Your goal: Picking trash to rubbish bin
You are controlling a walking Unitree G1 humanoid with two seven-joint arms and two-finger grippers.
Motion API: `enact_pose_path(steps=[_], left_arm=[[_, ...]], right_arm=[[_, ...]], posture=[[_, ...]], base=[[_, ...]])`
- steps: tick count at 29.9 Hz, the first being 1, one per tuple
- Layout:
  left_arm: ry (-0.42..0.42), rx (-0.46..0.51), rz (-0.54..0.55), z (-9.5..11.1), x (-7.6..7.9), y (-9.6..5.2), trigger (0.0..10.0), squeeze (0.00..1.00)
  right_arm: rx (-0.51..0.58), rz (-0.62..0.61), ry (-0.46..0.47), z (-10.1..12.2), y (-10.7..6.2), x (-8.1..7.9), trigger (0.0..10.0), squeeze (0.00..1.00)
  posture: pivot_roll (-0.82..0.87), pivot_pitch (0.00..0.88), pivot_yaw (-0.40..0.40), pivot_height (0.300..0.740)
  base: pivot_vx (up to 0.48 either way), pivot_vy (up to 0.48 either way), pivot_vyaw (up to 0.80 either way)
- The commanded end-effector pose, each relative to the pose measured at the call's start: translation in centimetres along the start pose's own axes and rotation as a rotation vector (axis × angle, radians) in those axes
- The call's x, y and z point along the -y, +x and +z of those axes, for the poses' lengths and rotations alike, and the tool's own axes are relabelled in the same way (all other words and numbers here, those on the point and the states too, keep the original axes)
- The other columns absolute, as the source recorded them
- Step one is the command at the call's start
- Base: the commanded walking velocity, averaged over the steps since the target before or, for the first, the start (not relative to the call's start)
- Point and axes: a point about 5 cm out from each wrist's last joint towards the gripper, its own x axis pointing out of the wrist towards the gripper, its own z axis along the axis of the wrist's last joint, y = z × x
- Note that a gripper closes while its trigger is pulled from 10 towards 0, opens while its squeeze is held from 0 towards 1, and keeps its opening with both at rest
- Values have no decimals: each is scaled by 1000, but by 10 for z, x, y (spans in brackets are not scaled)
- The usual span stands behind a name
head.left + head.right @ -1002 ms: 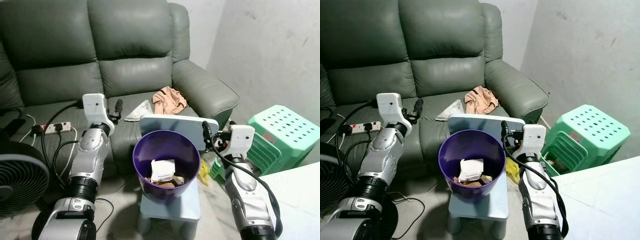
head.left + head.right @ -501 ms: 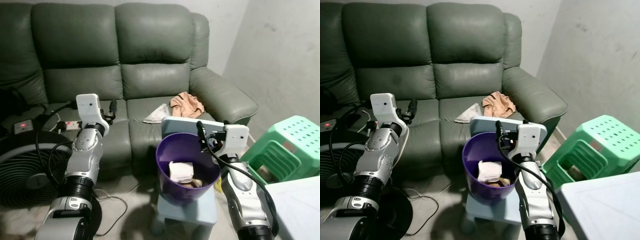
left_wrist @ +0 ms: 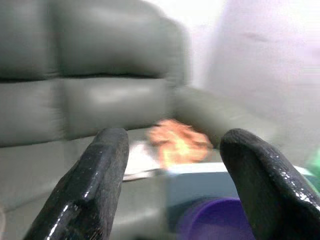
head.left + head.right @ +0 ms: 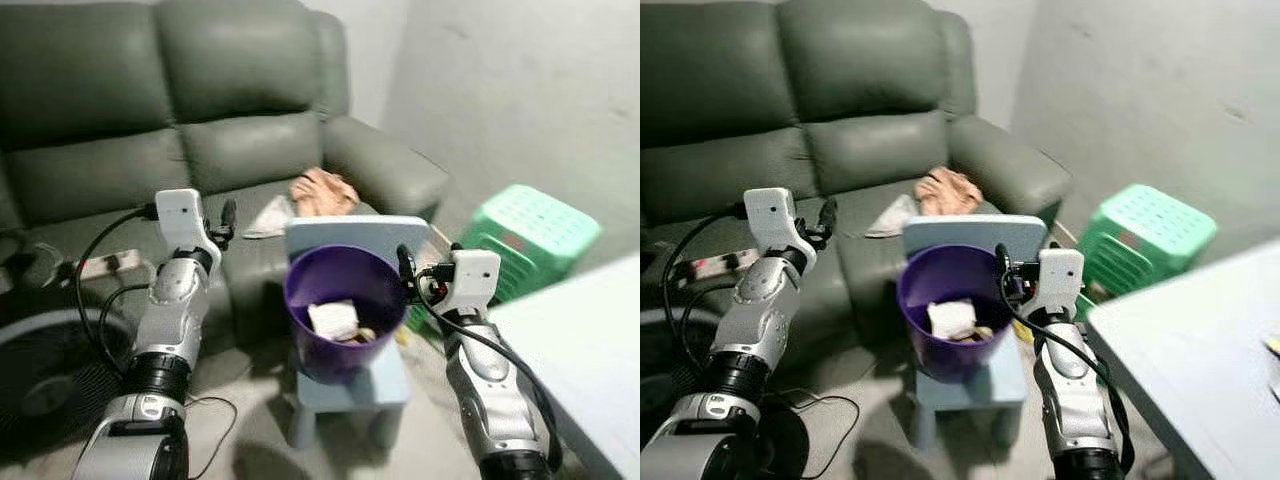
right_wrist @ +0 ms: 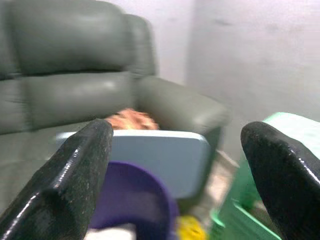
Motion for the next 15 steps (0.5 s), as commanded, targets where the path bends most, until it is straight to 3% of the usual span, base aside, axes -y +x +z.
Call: enact_pose_path(steps=[1,8,15], left_arm=[[7,25,-10,6,-5,-1,10000,0],[38,32,-64,6,1,-3,10000,0],[13,34,-88,3,5,-6,10000,0]], right_arm=[[11,6,7,5,2,-4,10000,0],[8,0,5,5,2,-2,10000,0],[5,-10,4,5,1,-1,10000,0]], posture=[[-28,0,-31,740],[-28,0,-35,740],[-31,0,-39,740]], base=[[0,0,-769],[0,0,-769],[0,0,-771]])
